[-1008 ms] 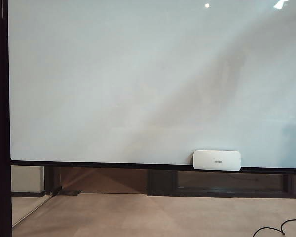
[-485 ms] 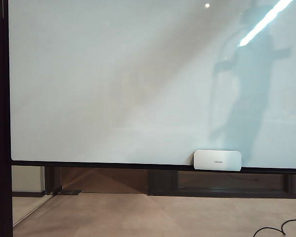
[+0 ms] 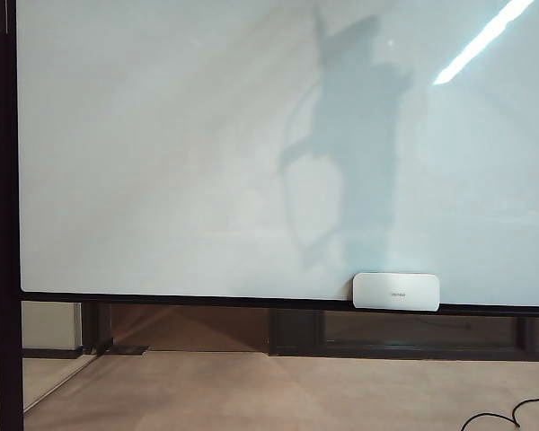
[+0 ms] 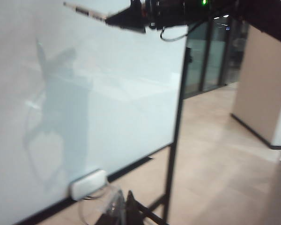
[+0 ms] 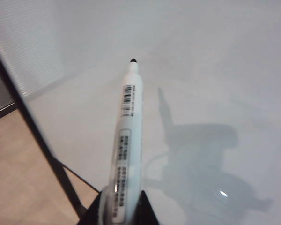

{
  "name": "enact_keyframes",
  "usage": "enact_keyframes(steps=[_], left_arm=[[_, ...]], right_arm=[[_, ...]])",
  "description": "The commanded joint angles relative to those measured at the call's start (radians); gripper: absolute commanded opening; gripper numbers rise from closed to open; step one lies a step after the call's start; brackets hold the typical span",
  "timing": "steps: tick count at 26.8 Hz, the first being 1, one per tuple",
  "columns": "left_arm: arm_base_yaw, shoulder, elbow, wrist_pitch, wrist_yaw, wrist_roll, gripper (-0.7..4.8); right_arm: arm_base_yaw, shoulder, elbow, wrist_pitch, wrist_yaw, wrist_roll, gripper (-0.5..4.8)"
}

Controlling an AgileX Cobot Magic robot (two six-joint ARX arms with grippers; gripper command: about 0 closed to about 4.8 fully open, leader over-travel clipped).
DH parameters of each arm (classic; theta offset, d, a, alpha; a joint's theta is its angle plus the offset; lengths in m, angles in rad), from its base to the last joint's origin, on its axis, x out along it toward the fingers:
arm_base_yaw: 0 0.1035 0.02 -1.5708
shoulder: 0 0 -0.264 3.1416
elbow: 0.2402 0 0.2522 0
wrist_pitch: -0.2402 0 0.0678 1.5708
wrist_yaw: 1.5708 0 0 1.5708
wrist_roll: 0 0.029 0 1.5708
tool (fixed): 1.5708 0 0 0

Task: Reach to the right to find the marker pen, pick it up, and write the number 20 on the whiteboard.

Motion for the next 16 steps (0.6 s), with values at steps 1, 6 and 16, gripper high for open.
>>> enact_keyframes(steps=[1,6,16], left_arm=[[0.000,-0.002,0.047,-0.041,-0.129,0.050,-0.05],[0.000,0.000,0.126,-0.122,-0.340,0.194,-0.05],[0.000,0.018,0.155,-0.117,-0.385,0.223,-0.05]], right_arm=[[0.068,0.012,0.005,0.084,0.065,-0.004,-0.02],[0.155,0.037,0.002,0.167,0.180,-0.011,-0.01],[0.198,0.135,-0.012,0.324,0.096,-0.002,-0.01]])
